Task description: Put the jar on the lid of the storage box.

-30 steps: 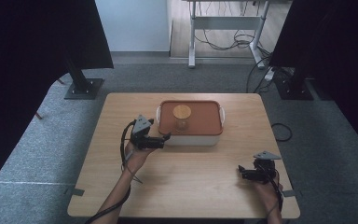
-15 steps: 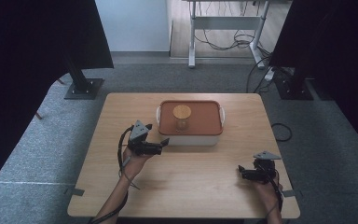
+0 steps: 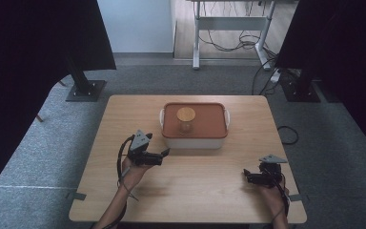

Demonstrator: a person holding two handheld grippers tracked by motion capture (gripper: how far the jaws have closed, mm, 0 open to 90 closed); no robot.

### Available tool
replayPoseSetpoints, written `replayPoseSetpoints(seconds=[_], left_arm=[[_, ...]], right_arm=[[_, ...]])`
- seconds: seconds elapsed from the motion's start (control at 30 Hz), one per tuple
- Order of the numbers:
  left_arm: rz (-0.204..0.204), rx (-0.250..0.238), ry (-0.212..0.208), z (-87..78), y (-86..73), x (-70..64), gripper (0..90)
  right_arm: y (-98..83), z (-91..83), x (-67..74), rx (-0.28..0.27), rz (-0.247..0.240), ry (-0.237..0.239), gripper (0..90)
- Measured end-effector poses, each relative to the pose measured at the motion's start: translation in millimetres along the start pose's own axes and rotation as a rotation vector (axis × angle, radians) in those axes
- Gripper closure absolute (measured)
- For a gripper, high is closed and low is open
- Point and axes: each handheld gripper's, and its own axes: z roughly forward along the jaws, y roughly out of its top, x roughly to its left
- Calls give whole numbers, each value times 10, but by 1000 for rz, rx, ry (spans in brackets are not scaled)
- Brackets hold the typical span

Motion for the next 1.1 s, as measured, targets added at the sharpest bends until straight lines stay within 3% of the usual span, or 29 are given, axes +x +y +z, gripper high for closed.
replayPoseSetpoints(seconds=[1.1], left_arm=[[-57, 73, -9, -137, -506, -24, 49]], right_arm=[[1, 0, 0, 0, 0, 0, 84]])
